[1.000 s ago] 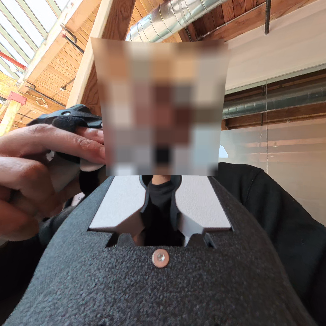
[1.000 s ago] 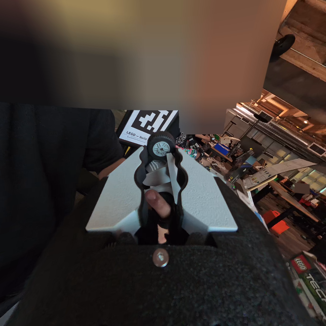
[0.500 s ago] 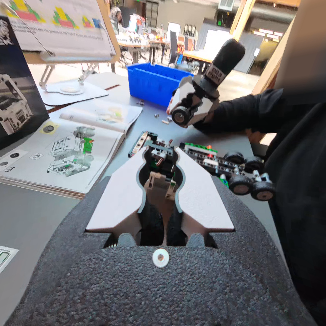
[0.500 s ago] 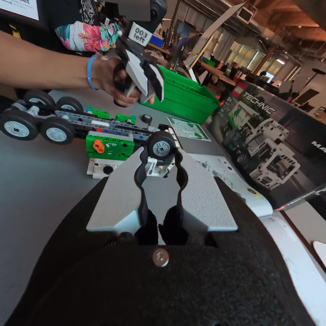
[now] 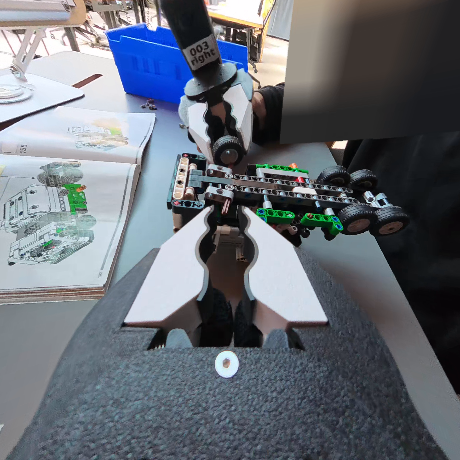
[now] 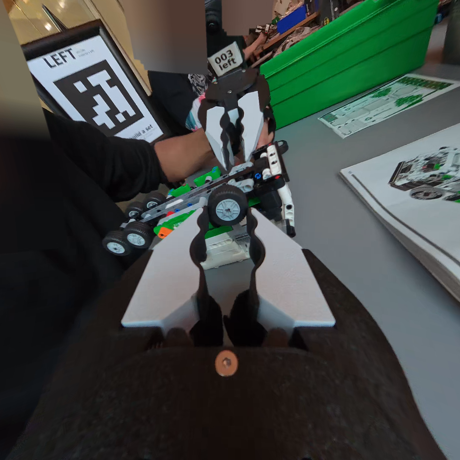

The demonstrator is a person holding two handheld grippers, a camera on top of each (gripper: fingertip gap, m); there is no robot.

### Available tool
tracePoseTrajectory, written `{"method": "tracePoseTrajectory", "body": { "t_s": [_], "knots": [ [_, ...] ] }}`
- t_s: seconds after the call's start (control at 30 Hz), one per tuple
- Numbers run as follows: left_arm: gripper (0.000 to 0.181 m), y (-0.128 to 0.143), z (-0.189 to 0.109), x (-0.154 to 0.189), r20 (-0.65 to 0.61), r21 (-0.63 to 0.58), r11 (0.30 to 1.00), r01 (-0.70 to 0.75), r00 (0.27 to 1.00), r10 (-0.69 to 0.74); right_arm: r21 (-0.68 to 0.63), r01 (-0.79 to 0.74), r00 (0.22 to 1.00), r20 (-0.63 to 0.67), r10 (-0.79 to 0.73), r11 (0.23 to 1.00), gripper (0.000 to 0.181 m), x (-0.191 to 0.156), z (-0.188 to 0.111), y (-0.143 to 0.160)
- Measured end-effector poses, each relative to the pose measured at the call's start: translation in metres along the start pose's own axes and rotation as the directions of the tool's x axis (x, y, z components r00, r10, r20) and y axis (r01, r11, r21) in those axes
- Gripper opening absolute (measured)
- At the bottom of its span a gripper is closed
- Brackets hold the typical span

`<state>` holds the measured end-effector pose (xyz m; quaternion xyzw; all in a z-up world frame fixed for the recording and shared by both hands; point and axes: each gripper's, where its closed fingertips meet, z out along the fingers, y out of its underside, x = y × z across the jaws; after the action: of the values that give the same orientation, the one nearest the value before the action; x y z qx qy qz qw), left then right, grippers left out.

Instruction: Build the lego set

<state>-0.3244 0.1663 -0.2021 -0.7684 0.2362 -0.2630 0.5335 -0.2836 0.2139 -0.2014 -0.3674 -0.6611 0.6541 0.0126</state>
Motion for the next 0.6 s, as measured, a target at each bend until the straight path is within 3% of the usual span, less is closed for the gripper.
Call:
{"method": "tracePoseTrajectory", "body": {
  "t_s": [0.17,0.6],
  "knots": [
    [0.006,0.007,0.009,0.004,-0.016,-0.008,0.998,-0.06,0.998,0.06,0.027,-0.19,0.978,0.09,0.187,0.981,0.029,0.004,0.004,0.002],
    [0.001,0.008,0.006,0.001,0.09,0.031,0.99,-0.134,0.987,0.131,0.008,-0.249,0.964,0.099,0.247,0.968,0.029,0.007,0.005,0.004]
  ]
}}
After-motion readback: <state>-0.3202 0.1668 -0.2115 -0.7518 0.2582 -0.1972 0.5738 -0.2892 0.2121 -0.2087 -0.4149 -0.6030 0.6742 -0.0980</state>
